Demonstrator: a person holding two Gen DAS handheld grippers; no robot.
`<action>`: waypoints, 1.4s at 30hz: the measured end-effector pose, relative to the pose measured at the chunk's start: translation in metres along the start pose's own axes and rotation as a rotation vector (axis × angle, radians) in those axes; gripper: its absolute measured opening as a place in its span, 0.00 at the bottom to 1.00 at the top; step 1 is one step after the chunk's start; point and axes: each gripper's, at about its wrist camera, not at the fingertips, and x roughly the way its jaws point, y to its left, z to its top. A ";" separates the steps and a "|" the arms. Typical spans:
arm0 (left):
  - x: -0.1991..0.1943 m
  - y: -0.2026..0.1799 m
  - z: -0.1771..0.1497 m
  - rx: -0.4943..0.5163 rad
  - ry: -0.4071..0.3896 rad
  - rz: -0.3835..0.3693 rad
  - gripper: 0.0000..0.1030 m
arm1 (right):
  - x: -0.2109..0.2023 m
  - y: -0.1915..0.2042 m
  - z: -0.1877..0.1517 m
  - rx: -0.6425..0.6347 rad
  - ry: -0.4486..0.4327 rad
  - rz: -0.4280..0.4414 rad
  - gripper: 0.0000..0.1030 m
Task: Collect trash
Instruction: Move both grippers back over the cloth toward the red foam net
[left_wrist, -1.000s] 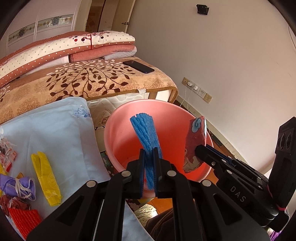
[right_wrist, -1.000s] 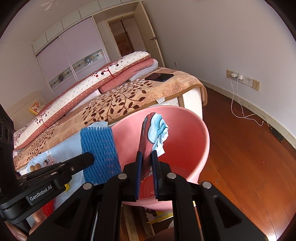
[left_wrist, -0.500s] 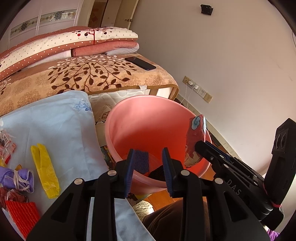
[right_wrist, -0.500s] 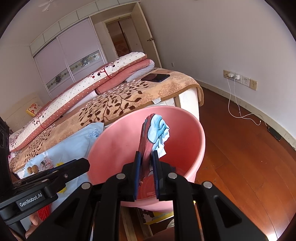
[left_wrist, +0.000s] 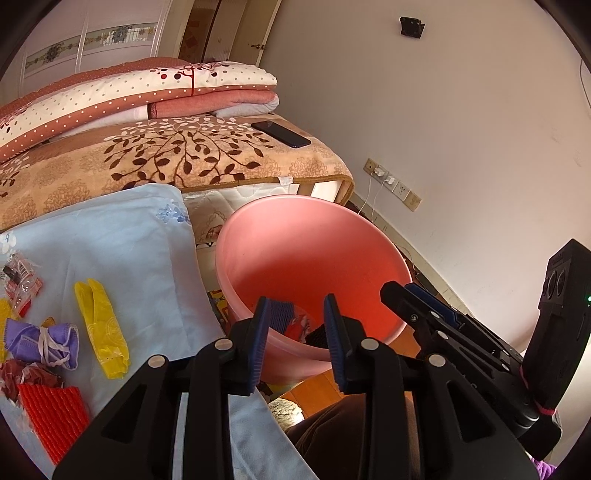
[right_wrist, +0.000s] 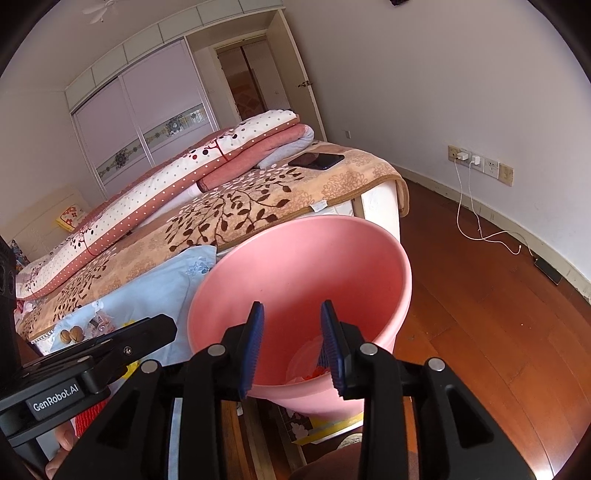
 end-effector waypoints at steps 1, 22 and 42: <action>-0.003 0.000 -0.001 0.001 -0.003 0.002 0.29 | -0.002 0.001 0.000 -0.002 0.000 0.004 0.30; -0.075 0.030 -0.030 -0.012 -0.059 0.110 0.29 | -0.042 0.062 -0.028 -0.091 0.022 0.099 0.36; -0.147 0.106 -0.080 -0.081 -0.122 0.344 0.29 | -0.047 0.130 -0.066 -0.238 0.111 0.197 0.39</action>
